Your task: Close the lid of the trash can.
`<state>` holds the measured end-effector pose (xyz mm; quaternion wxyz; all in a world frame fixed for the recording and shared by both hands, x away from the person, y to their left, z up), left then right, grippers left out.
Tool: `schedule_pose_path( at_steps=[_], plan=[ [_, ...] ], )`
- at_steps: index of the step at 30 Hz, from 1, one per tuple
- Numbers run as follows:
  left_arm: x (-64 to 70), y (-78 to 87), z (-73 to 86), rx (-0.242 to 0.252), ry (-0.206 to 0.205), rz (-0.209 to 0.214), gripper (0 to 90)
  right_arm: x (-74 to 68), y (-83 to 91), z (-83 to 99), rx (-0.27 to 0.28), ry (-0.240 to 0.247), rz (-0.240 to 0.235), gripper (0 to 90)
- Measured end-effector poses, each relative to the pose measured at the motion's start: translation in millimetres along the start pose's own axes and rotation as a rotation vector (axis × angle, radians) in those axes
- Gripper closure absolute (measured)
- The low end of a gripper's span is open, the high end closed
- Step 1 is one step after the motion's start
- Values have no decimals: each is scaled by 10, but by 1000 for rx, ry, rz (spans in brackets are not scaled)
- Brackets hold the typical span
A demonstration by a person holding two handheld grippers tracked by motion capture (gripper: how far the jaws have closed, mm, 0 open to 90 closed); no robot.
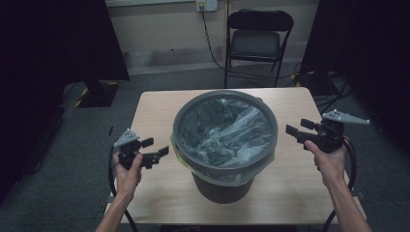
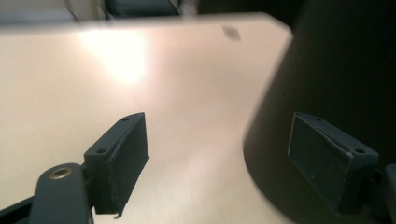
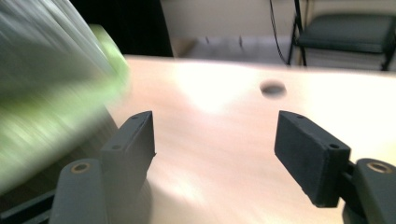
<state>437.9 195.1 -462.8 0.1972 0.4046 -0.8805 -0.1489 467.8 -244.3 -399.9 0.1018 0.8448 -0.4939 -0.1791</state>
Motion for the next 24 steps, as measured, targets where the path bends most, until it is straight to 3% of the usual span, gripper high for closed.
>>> schedule_pose_path(
  at_steps=[2, 7, 12, 14, 16, 21, 24],
  plan=[
    [-47, -59, 206, -48, -4, -31, 197, 104, -22, 209, -64, 10, 41, 248],
    [-118, -158, 651, -208, -83, -92, 208, 270, -56, 753, -167, -1, 100, 252],
    [-209, -281, 862, -273, -116, -145, 208, 354, -168, 1304, -299, -18, 112, 266],
    [-246, -345, 875, -261, -106, -164, 209, 396, -224, 1464, -339, 1, 139, 259],
    [-305, -392, 909, -271, -145, -204, 212, 438, -253, 1525, -362, 24, 167, 252],
    [-325, -427, 918, -223, -145, -197, 168, 528, -290, 1567, -334, 68, 241, 223],
    [-330, -425, 918, -223, -145, -199, 157, 551, -291, 1583, -312, 83, 284, 186]
  ],
)
Point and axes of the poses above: each handheld gripper's, and its own axes: y roughly backward along the jaws, z roughly out of its underside, x roughly to its right, the point moved 10 cm from there along -y, roughly forward along the jaws, and after that the axes turned 3 degrees about x, right-handed, at the moved point
